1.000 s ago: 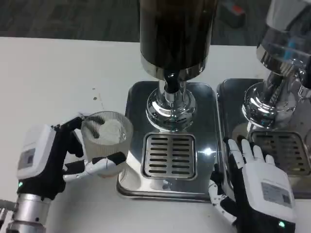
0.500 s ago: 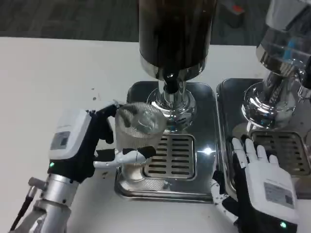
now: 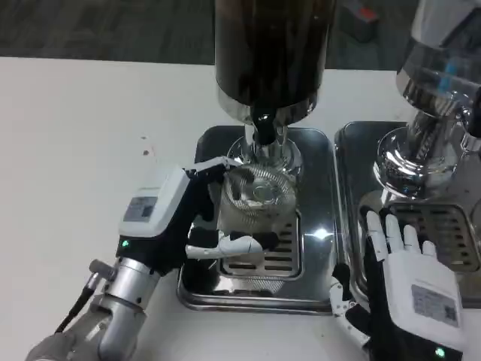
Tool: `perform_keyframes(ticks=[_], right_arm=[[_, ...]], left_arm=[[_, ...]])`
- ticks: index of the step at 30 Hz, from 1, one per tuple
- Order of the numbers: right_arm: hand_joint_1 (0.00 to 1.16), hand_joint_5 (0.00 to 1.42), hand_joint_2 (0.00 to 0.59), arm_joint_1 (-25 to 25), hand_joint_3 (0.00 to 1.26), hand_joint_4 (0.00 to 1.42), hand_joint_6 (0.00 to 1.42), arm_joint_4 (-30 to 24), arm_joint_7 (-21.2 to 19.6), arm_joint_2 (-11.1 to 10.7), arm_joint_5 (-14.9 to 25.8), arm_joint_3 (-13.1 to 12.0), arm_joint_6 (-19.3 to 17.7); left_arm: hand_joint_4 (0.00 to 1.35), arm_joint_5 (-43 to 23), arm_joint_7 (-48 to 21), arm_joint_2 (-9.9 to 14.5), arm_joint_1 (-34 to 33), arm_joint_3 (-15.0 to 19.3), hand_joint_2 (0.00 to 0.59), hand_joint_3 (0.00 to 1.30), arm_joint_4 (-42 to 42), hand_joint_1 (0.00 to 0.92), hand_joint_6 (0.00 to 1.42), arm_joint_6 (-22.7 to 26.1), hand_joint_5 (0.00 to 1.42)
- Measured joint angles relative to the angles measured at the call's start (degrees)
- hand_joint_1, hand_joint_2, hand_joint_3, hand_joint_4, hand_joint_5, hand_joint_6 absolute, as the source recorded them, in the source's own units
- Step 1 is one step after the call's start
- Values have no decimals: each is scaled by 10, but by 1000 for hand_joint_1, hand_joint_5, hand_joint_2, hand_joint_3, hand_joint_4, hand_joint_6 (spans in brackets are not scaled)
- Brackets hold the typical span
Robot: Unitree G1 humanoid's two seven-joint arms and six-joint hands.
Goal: Grasp the cup under the faucet to collect the drink, then remove the cup.
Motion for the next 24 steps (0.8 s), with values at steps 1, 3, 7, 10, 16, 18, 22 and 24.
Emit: perform_keyframes(ticks=[1,3,7,10,16,18,22,24], right_arm=[[409,0,553,0,36,0,0,0,0,0,0,0,0],[408,0,553,0,35,0,0,0,-1,2,0,-1,1],[406,0,554,2,32,0,0,0,-5,8,0,0,2],[405,0,554,2,28,0,0,-1,-5,15,-1,1,3],[403,0,554,3,25,0,0,-1,-5,17,-1,0,3],[402,0,554,3,25,0,0,-1,-5,18,-1,-1,3],[401,0,554,3,24,0,0,-1,-5,18,-1,-3,3],[401,0,554,3,24,0,0,-1,-5,18,-1,-4,3]], left_arm=[[846,4,4,0,-3,-4,32,752,0,590,997,1,1002],[839,6,14,-1,-6,-11,30,745,4,577,983,4,998],[808,3,28,-8,-12,-19,16,719,21,520,971,7,970],[728,3,40,-9,-14,-27,29,650,25,382,888,14,921],[565,1,39,-9,-16,-33,58,495,37,91,608,22,714],[534,2,24,-6,-16,-41,50,458,43,65,573,22,686],[481,-4,4,-6,-16,-45,9,409,45,3,538,22,663],[442,-11,0,-6,-16,-45,0,362,45,0,499,21,640]])
